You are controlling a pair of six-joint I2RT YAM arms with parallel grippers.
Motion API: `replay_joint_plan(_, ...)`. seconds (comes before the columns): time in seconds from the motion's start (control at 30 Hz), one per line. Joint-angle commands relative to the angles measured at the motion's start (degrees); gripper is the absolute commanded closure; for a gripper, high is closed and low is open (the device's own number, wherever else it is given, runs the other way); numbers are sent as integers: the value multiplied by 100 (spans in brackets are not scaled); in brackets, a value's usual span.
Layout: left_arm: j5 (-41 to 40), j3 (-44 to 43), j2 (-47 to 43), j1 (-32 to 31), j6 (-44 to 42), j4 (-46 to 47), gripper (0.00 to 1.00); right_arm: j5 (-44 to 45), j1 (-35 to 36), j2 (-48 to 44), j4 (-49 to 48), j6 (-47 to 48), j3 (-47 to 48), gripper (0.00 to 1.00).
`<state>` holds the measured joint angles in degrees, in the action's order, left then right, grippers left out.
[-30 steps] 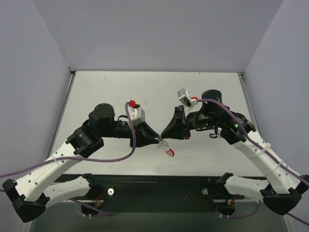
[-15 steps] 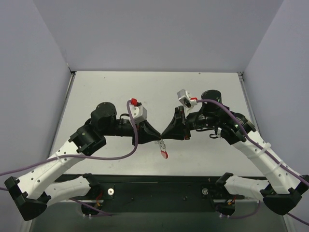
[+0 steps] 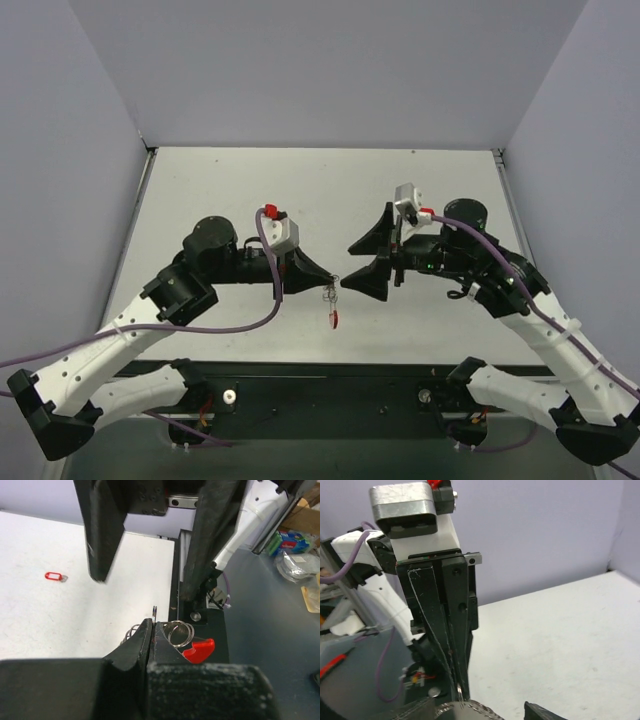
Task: Put the keys on the keyring
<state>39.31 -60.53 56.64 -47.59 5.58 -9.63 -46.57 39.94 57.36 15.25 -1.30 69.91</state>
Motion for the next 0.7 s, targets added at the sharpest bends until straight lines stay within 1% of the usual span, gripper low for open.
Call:
replay_joint_plan(0.0, -362, 322, -504, -13, 179, 883, 100, 736, -206, -647, -1137, -414, -503, 22)
replay_joint_plan(0.03, -450, 384, -566, -13, 215, 1119, 100, 806, -250, -804, -1338, -467, -574, 18)
replay_joint_plan(0.07, -477, 463, -671, -22, 224, 1208, 100, 894, -329, -867, -1418, -529, -662, 12)
replay_joint_plan(0.13, -530, 674, -777, -22, 250, 1524, 100, 1044, -426, -972, -1480, -643, -786, 7)
replay_joint_plan(0.17, -521, 753, -873, -22, 268, 1647, 100, 1053, -461, -981, -1472, -696, -803, 3)
replay_joint_plan(0.23, -442, 999, -953, -13, 346, 2069, 100, 965, -575, -947, -1480, -783, -830, 0)
replay_joint_plan(0.3, -380, 1105, -1041, -22, 364, 2324, 100, 948, -636, -911, -1480, -828, -839, 0)
replay_joint_plan(0.4, -205, 1175, -1103, -22, 373, 2413, 100, 1000, -707, -867, -1472, -863, -909, 0)
replay_joint_plan(0.5, -204, 1149, -1120, -13, 356, 2326, 100, 1158, -803, -780, -1463, -951, -909, 0)
replay_joint_plan(0.6, -257, 1096, -1085, -13, 286, 2150, 100, 1500, -1040, -657, -1262, -1109, -926, 0)
replay_joint_plan(0.67, -353, 1079, -1068, -22, 250, 2053, 100, 1677, -1330, -551, -1130, -1240, -918, 0)
